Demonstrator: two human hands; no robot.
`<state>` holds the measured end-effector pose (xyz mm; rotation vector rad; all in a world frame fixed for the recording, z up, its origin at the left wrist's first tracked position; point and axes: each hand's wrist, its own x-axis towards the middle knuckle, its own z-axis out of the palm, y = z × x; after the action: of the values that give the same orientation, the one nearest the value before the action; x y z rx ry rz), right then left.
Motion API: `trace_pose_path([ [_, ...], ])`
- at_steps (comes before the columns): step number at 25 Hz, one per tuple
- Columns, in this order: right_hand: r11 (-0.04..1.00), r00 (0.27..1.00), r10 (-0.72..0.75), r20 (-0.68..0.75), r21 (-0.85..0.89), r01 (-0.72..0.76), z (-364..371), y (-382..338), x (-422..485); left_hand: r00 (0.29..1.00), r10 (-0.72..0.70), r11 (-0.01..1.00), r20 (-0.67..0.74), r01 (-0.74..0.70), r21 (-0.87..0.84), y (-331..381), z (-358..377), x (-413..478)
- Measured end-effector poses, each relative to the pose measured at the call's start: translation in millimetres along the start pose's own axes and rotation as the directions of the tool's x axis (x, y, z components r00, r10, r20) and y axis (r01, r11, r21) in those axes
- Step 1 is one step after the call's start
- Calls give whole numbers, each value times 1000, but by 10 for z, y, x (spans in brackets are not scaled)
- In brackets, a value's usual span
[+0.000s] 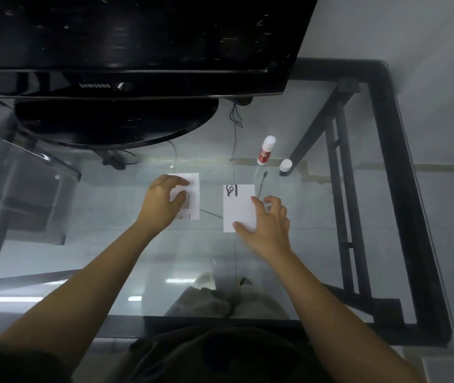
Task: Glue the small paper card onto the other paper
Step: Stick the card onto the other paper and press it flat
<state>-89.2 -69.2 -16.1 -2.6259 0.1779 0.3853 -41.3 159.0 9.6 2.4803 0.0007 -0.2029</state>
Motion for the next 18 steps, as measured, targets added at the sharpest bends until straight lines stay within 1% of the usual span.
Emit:
trace_pose_path([
  [1,1000,1000,14,2,11,-14,-4,-35,-7,999,-51,999,-2,51,18,-90,-20,-50],
  [2,998,1000,30,3,46,-30,-7,-72,-15,998,-67,996,18,66,63,-161,-19,-87],
  [5,973,996,80,-29,218,-72,-33,-166,-32,988,-40,970,150,2,245,-268,48,-160],
  [8,954,993,112,-48,284,-94,-78,-186,-39,986,-24,941,164,-33,337,-258,137,-196],
  [14,943,980,184,-73,294,-155,-176,9,-38,979,49,932,199,-116,343,3,394,-210],
  [18,944,961,252,-113,248,-218,-276,207,-15,971,80,925,224,-156,346,202,535,-187],
])
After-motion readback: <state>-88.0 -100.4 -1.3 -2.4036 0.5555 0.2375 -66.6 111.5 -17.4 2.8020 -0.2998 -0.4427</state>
